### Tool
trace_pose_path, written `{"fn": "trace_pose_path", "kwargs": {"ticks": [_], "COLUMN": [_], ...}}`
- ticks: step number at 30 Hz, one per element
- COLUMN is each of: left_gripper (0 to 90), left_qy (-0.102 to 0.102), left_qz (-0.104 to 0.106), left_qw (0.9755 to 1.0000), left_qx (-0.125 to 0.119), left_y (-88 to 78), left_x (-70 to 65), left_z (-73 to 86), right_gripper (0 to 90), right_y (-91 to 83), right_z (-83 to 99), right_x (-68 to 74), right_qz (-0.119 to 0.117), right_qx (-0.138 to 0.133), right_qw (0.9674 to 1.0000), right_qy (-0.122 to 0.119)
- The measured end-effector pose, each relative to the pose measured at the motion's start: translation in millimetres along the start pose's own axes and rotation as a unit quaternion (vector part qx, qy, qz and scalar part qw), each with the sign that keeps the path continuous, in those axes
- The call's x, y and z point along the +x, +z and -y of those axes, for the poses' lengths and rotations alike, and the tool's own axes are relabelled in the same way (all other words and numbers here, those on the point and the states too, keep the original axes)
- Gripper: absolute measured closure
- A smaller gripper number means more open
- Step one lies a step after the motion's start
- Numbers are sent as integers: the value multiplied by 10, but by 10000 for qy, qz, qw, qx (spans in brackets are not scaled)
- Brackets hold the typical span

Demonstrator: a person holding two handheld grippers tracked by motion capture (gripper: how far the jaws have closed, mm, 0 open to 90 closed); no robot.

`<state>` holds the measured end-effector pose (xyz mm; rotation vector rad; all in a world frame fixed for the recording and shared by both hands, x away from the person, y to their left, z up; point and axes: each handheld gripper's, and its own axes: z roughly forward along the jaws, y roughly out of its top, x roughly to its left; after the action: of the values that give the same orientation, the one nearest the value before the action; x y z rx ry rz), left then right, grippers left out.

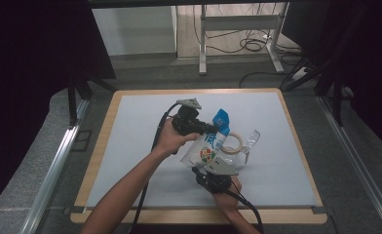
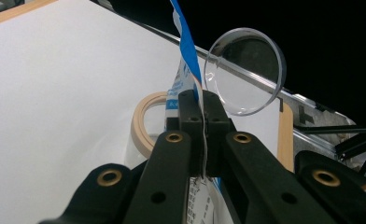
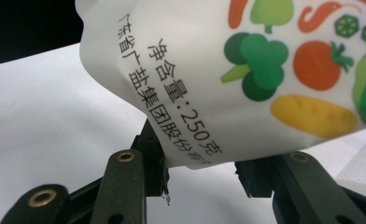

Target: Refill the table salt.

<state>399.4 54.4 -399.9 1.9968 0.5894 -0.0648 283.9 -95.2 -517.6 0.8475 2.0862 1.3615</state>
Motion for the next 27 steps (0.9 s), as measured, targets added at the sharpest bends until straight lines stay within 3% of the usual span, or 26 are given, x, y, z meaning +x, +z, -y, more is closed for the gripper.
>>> {"fn": "trace_pose_path", "kwargs": {"ticks": [10,27], "left_gripper": [900,900], "left_qy": [55,116], "left_qz": [51,25], "left_qw": [9999,9996], "left_qx": [79,242], "left_y": [61,154], "left_x": [-24,18], "left_z": [-52,-122], "right_gripper": [593,594], "right_y": [-14,-22], "right_z": [-57,-104], "right_x": [44,18], "right_qz": [49,-45], "right_qx": [-49,-84], "right_qw": [10000,9998], "right_qy": [-26,200]}}
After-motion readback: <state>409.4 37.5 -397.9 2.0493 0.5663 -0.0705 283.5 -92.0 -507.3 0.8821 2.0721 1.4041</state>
